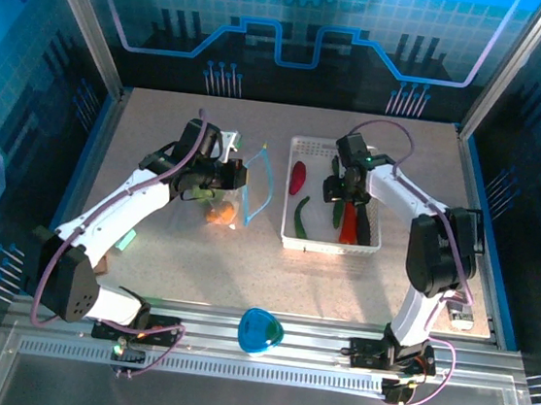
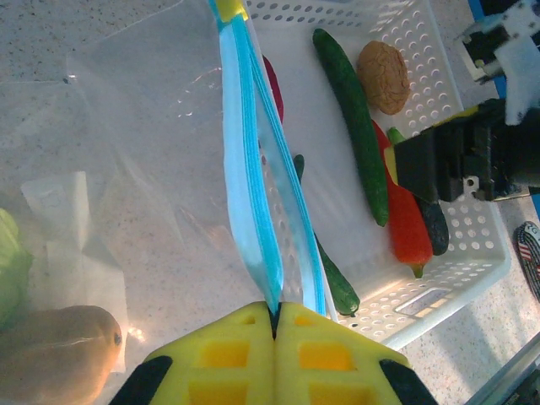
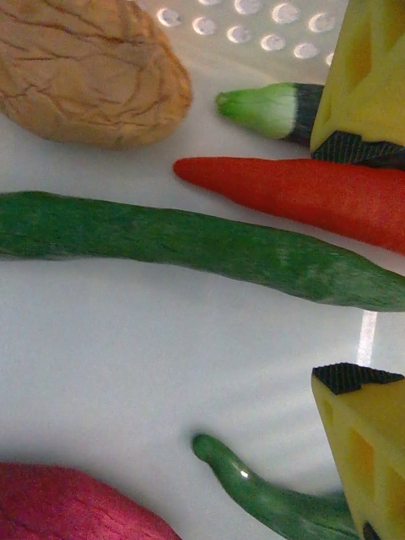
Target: Place the food in the zip-top bag and seal the zipper
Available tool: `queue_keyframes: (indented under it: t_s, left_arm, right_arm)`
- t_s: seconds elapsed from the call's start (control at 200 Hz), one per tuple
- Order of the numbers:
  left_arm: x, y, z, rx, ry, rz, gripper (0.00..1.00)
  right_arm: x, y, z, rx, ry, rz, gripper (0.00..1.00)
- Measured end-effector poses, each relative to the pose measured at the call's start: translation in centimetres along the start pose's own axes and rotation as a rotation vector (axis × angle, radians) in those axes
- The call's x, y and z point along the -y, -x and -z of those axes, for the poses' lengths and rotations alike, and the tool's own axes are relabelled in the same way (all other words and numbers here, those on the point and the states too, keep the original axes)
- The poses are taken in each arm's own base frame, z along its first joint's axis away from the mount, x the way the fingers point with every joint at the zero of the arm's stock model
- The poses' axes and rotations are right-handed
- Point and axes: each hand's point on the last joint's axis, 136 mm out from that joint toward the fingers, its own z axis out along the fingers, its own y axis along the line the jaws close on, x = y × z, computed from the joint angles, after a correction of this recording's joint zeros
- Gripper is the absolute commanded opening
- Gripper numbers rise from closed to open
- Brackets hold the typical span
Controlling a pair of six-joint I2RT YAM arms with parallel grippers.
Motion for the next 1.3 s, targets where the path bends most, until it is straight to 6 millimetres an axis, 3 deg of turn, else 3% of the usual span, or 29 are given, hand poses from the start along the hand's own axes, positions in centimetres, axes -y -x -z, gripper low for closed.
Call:
queue_keyframes:
  t_s: [0.135,0.33,0.475,0.53,0.8,0.94,1.091,1.216,1.301]
  left_arm:
    - [0.0,0.0,0.0,0.000,0.000,0.000,0.00]
    - [0.0,0.0,0.0,0.000,0.000,0.000,0.00]
    - [-0.1,0.0,0.0,0.001,0.003,0.000,0.00]
    - [-0.1,0.0,0.0,0.001,0.003,0.000,0.00]
    - [-0.1,0.0,0.0,0.002,0.003,0.000,0.00]
    - [-0.1,0.0,0.0,0.002,0.003,0.000,0.00]
    - [-0.1,0.0,0.0,0.002,0.003,0.000,0.00]
    - [-0.1,0.0,0.0,0.002,0.003,0.000,0.00]
    - [-0.1,0.0,0.0,0.001,0.003,-0.001,0.00]
  right_arm:
    - [0.2,0.9,-2.0,-0.015,-0.004,-0.016,0.62]
    - [0.0,0.6,-4.1,-0.057,0.008,-0.028,0.59]
    - [0.0,0.7,-4.8,-0.068,0.009,-0.036,0.55]
    - [-0.1,0.7,-5.0,-0.069,0.010,-0.038,0.49]
    - [-0.3,0.6,-6.5,-0.091,0.007,-0.046,0.43]
    - [-0.3,0.5,-6.8,-0.098,0.010,-0.051,0.34]
    - [-0.2,0.7,-6.7,-0.087,0.010,-0.056,0.17]
    - [0.0,0.8,-6.0,-0.068,0.014,-0.061,0.14]
    - [0.1,1.3,-4.5,-0.038,0.023,-0.058,0.13]
